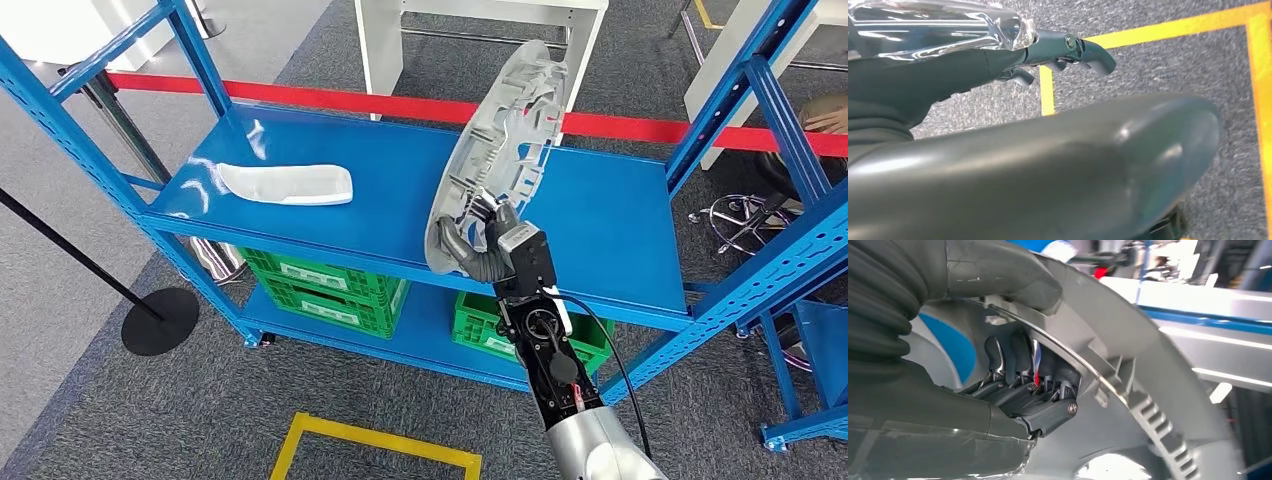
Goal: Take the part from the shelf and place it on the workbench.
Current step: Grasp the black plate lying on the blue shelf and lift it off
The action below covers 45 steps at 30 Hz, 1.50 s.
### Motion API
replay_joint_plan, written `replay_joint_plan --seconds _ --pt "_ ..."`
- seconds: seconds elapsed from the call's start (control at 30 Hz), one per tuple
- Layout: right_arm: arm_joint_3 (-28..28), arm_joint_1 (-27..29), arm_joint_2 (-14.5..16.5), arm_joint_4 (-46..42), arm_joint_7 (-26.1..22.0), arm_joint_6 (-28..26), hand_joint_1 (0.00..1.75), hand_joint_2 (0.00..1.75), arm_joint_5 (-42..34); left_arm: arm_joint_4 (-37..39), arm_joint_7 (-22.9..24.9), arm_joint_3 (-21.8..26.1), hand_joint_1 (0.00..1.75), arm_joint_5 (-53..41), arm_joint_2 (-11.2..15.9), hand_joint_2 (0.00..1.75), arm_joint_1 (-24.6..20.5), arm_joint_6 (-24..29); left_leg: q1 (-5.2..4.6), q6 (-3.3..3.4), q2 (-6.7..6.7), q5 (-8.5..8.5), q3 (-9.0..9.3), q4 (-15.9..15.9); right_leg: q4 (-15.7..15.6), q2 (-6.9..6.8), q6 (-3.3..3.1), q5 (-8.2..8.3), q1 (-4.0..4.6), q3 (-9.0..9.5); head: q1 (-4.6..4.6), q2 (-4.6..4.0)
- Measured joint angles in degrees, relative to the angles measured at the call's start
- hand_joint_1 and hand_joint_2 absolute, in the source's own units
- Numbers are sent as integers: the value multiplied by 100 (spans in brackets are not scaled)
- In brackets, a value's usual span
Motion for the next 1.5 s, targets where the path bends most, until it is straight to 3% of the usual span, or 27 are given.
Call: replay_joint_plan --seconds 0.4,0.73,0.87,1.5 --pt "769 845 -538 -2417 228 -319 175 175 -648 2 -325 233 0 158 -19 0 27 203 0 0 -2 0 -18 0 0 -3 0 0 0 -15 1 0" --pt "951 1293 -759 -3469 229 -390 175 175 -593 0 -427 251 0 52 -36 0 27 263 0 1 -3 0 -19 0 0 -3 0 0 -1 -16 1 0" --pt "1022 1477 -850 -3913 174 -467 175 175 -446 0 -488 251 0 52 -40 175 27 297 0 0 -2 -1 -19 0 0 -3 0 -1 0 -16 1 0" --pt "1211 1870 -1244 -5216 47 -613 175 175 83 0 -561 283 0 12 -45 175 38 -75 0 1 -2 -2 -19 -1 -1 -3 1 -2 -1 -16 1 0"
